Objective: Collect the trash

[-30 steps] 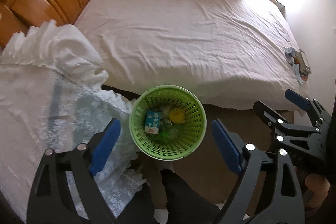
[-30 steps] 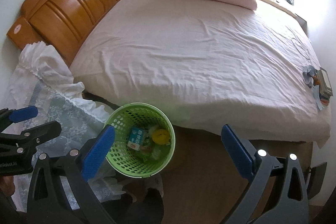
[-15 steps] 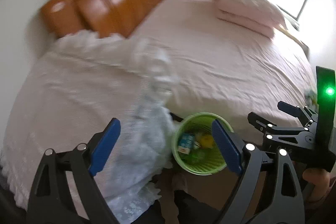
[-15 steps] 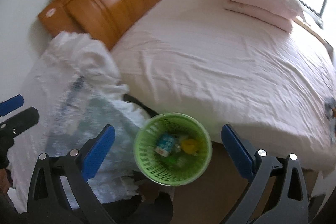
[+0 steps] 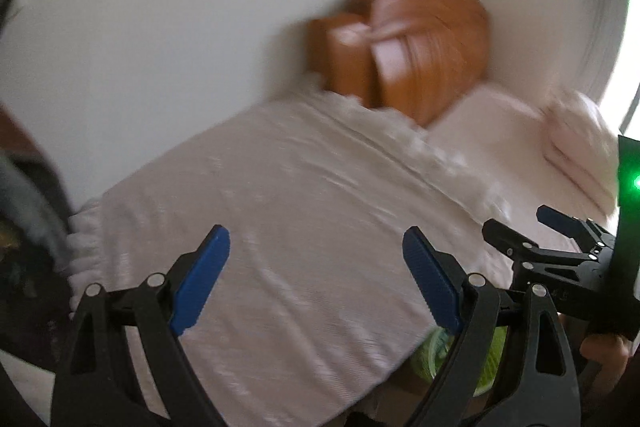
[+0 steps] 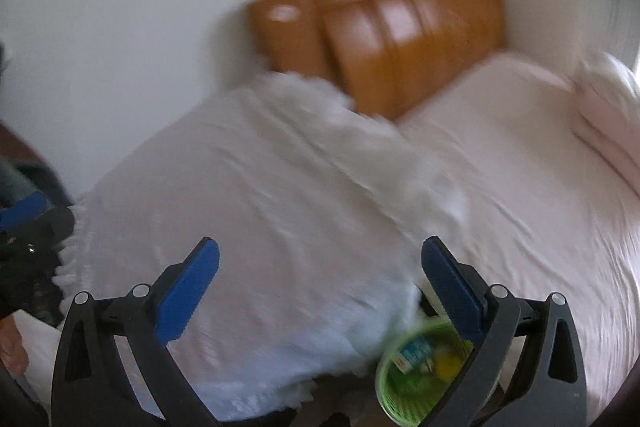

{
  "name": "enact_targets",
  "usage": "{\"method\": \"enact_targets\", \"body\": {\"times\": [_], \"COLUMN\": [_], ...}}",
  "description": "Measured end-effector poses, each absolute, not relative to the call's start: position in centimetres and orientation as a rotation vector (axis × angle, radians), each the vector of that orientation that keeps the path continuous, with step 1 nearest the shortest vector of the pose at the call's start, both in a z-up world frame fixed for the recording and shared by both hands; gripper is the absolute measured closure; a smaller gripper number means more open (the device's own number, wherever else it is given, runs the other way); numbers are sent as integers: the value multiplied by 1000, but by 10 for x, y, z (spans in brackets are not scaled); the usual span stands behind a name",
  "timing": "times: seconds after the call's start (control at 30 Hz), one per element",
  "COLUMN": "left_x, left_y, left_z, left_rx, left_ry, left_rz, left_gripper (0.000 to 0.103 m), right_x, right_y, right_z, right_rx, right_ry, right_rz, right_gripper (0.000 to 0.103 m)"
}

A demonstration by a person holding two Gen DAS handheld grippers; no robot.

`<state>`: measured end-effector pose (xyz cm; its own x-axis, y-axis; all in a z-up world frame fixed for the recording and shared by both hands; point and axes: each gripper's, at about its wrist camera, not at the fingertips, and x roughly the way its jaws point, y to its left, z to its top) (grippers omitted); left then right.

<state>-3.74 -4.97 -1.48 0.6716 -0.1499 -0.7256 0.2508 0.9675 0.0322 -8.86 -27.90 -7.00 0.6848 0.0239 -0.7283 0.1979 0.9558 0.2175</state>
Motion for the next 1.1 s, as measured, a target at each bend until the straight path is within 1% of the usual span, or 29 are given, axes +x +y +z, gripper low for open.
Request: {"method": "enact_targets", "body": {"times": [0.23,0.4,0.73,1.1], "left_x": [-33,-28,-15,-8], "left_y": [22,47,45,37], "left_z": [8,10,7,5], "left_rx": [32,-19,-15,-8], "left_ry": [753,750,755,769], "left_rz": [-61,-27,-47,-66], "left_gripper": [18,18,18,18], "right_x": [-33,-6,-1,2], "right_y": [-205,-171,-143,-167], "right_z": [-19,0,11,3], "right_rx": [215,203,180,195], "right_ry": [758,759,770,786], "right_rz": [38,89,53,7], "right_gripper": [3,3,3,2]}}
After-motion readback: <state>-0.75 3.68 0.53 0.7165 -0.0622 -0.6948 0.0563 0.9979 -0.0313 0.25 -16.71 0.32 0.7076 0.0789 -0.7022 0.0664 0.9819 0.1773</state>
